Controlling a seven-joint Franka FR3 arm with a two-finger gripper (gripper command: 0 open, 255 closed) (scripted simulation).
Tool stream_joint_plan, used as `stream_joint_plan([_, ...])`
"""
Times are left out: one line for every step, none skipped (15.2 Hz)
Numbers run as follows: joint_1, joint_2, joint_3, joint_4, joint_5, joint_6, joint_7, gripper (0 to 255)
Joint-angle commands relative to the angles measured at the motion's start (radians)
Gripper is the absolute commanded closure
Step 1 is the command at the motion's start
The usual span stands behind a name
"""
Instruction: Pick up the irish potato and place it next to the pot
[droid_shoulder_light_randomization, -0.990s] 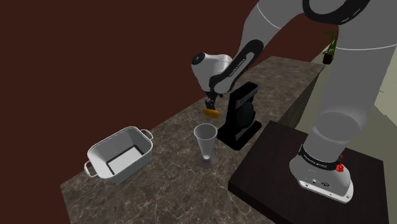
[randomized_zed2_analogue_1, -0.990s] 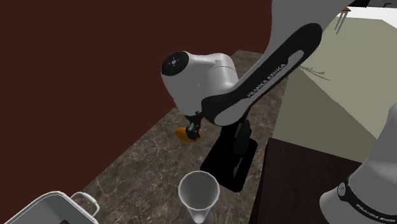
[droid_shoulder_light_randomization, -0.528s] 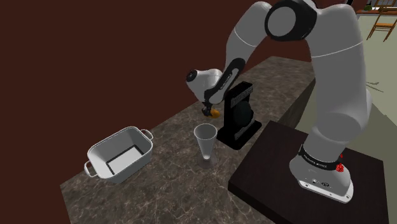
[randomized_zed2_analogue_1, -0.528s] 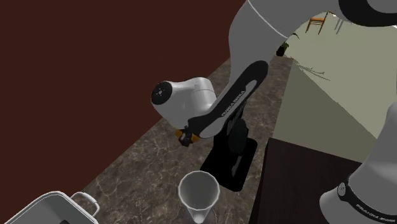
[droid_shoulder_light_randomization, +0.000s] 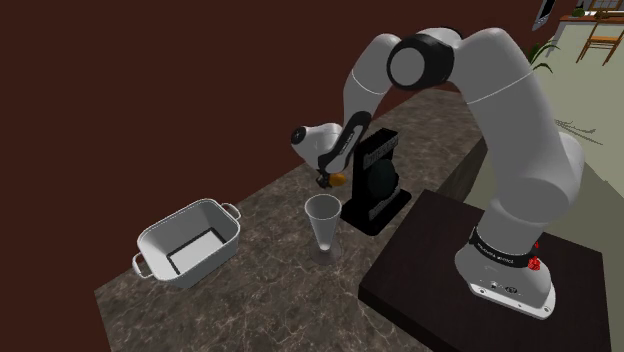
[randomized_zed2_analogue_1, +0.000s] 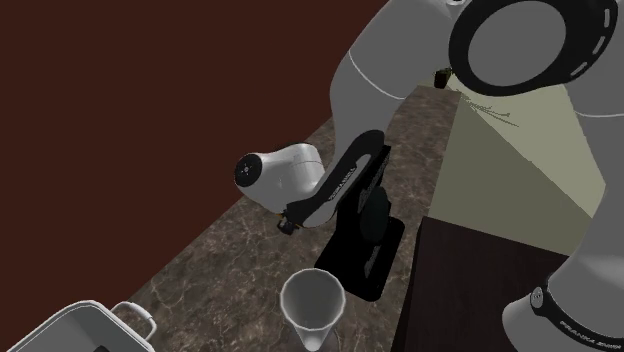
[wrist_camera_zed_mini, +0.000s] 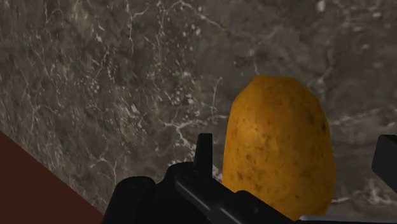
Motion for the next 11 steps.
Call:
stream_joint_plan([-0.005, 0.023, -0.009, 0.011, -0.01, 0.016, 0.004, 0])
stream_joint_plan([-0.007, 0.033, -0.012, 0.015, -0.015, 0.023, 0.006, 0])
stream_joint_plan([-0.01, 0.042, -0.016, 0.018, -0.02, 0.031, 0.008, 0])
stream_joint_plan([-0.011, 0.048, -0.018, 0.021, -0.023, 0.035, 0.01, 0])
stream_joint_plan([-0.011, 0.048, -0.018, 0.021, -0.023, 0.035, 0.01, 0])
stream_joint_plan([-0.011, 0.048, -0.018, 0.021, -0.023, 0.035, 0.01, 0])
stream_joint_plan([-0.011, 0.048, -0.018, 0.021, -0.023, 0.035, 0.01, 0])
stream_joint_plan([-0.011, 0.048, -0.018, 0.021, -0.023, 0.035, 0.01, 0])
stream_joint_plan([-0.011, 0.048, -0.018, 0.021, -0.023, 0.035, 0.01, 0])
stream_joint_plan([-0.011, 0.048, -0.018, 0.021, -0.023, 0.035, 0.01, 0])
stream_joint_plan([-0.011, 0.048, -0.018, 0.021, -0.023, 0.035, 0.01, 0])
